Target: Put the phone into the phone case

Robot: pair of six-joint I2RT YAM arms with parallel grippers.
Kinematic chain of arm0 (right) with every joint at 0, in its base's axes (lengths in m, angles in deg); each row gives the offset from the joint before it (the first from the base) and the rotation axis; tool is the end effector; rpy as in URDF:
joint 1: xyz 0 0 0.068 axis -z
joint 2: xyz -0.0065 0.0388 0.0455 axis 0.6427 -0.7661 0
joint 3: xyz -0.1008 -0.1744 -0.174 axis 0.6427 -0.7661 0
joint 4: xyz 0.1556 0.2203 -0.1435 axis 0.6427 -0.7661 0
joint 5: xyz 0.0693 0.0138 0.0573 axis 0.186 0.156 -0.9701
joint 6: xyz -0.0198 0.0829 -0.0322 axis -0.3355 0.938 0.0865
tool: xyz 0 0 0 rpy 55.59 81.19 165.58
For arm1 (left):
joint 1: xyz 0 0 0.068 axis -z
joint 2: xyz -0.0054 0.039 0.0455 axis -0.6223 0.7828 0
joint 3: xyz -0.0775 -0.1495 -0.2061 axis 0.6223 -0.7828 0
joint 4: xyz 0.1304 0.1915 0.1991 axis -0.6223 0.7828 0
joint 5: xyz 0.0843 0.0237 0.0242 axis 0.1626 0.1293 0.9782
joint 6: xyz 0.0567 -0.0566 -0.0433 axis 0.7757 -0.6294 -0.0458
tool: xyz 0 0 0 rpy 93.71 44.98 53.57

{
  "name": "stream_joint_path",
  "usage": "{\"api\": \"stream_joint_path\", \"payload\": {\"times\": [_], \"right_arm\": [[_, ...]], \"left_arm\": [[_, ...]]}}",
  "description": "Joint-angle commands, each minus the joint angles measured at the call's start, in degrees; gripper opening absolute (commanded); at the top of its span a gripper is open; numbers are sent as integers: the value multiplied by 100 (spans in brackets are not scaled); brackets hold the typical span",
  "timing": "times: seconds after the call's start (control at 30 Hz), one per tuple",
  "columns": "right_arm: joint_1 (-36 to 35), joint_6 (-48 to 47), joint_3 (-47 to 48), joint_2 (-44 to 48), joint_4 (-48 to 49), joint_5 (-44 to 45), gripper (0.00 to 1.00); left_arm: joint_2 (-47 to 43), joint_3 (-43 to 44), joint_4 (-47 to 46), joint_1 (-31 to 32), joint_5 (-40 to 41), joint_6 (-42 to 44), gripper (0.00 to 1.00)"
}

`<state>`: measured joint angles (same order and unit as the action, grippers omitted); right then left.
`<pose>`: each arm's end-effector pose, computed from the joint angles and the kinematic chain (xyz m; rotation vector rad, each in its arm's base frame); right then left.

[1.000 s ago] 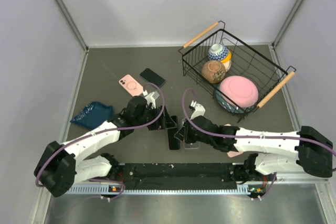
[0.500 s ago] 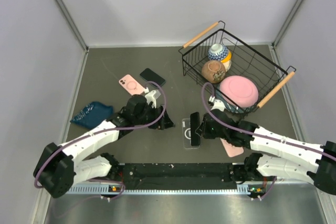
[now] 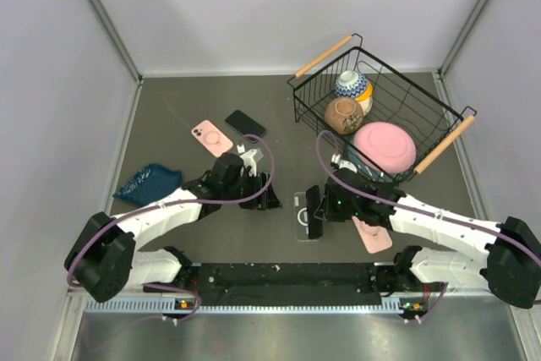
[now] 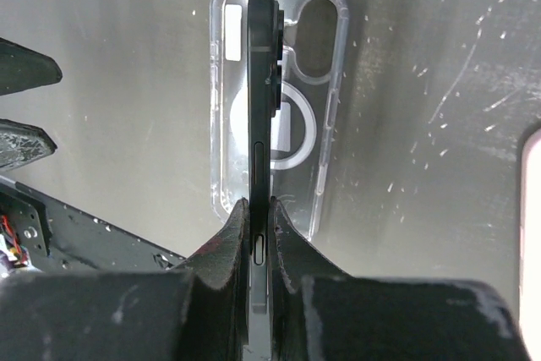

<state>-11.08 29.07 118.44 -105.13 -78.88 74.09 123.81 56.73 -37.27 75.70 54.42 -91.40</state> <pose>0.1847 0.2171 0.1405 0.0041 2.5794 0.6207 0.2317 -0.2158 0.1302 0.2775 2.4723 -1.0562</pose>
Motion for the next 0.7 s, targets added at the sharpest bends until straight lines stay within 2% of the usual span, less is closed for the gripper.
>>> {"api": "stream_joint_path", "payload": {"times": [0.0,0.4,0.47,0.5,0.6,0.67], "right_arm": [[176,-3,125,-161,759,-426,0],[378,154,-76,-662,1207,-901,0],[378,172,-147,-759,1365,-998,0],[378,172,-165,-803,1427,-1033,0],[378,111,-235,-996,1743,-1226,0],[378,84,-296,-1188,2051,-1402,0]], "left_arm": [[-109,-5,-139,-3,325,143,69],[-65,-312,-297,-3,519,-182,50],[-65,-470,-376,5,519,-331,43],[-47,-558,-455,5,501,-375,33],[-21,-655,-464,5,404,-533,18],[-47,-691,-464,5,439,-551,14]]}}
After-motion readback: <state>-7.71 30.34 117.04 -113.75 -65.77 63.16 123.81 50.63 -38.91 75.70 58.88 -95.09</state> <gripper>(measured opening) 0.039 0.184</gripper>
